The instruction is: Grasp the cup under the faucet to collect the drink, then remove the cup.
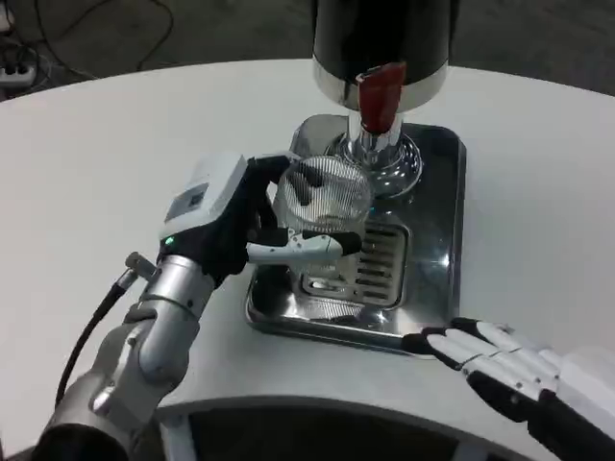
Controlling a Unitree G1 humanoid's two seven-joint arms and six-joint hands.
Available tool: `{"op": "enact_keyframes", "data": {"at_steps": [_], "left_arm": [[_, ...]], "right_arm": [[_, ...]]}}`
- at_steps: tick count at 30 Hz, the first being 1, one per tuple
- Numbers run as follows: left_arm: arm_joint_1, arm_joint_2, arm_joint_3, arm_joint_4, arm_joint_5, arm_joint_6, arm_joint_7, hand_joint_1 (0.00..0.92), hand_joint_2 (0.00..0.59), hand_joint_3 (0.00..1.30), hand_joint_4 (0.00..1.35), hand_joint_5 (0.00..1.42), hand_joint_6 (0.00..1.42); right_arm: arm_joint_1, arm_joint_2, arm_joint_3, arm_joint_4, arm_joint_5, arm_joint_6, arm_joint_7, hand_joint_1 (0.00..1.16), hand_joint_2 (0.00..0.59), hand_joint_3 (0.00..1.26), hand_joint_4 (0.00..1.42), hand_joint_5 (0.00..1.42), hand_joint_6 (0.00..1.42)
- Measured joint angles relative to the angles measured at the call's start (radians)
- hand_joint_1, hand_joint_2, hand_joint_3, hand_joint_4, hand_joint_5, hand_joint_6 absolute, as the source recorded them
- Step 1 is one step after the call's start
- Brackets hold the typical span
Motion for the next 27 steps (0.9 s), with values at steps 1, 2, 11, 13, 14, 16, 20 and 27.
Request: {"op": "enact_keyframes", "data": {"at_steps": [1, 2, 11, 13, 14, 16, 20, 27], "left_arm": [[-0.005, -0.002, -0.004, 0.0, 0.0, 0.007, 0.0, 0.654, 0.029, 0.71, 0.81, 0.99, 1.05], [-0.007, -0.002, -0.008, 0.0, 0.0, 0.011, 0.0, 0.653, 0.031, 0.71, 0.81, 0.99, 1.04], [-0.02, -0.006, -0.032, 0.0, -0.006, 0.038, -0.004, 0.646, 0.035, 0.71, 0.8, 0.99, 1.03], [-0.02, -0.006, -0.033, 0.0, -0.009, 0.039, -0.006, 0.645, 0.036, 0.71, 0.8, 0.99, 1.03], [-0.02, -0.006, -0.035, -0.001, -0.01, 0.039, -0.006, 0.644, 0.036, 0.71, 0.8, 0.99, 1.03], [-0.02, -0.006, -0.036, -0.004, -0.011, 0.04, -0.011, 0.639, 0.039, 0.71, 0.81, 0.99, 1.01], [-0.024, -0.008, -0.041, -0.008, -0.013, 0.041, -0.026, 0.635, 0.041, 0.7, 0.81, 0.99, 1.01], [-0.042, -0.014, -0.062, -0.006, -0.012, 0.05, -0.037, 0.633, 0.042, 0.7, 0.81, 0.98, 1.01]], "right_arm": [[0.003, 0.0, -0.005, 0.0, 0.001, -0.002, 0.0, 0.33, 0.412, 0.09, 0.05, 0.0, 0.0], [0.005, 0.0, -0.009, 0.0, 0.002, -0.004, 0.0, 0.33, 0.413, 0.09, 0.05, 0.0, 0.0], [0.027, 0.005, -0.023, 0.001, 0.008, -0.019, -0.001, 0.33, 0.418, 0.09, 0.05, 0.0, 0.0], [0.03, 0.005, -0.024, 0.001, 0.009, -0.021, -0.001, 0.33, 0.419, 0.09, 0.05, 0.0, 0.0], [0.031, 0.006, -0.024, 0.001, 0.009, -0.021, -0.001, 0.33, 0.42, 0.09, 0.05, 0.0, 0.0], [0.032, 0.006, -0.026, 0.001, 0.009, -0.022, -0.001, 0.33, 0.421, 0.09, 0.05, 0.0, 0.0], [0.034, 0.007, -0.029, 0.001, 0.01, -0.023, -0.001, 0.33, 0.421, 0.09, 0.05, 0.0, 0.0], [0.041, 0.008, -0.054, 0.0, 0.022, -0.027, -0.001, 0.34, 0.422, 0.09, 0.05, 0.0, 0.0]]}}
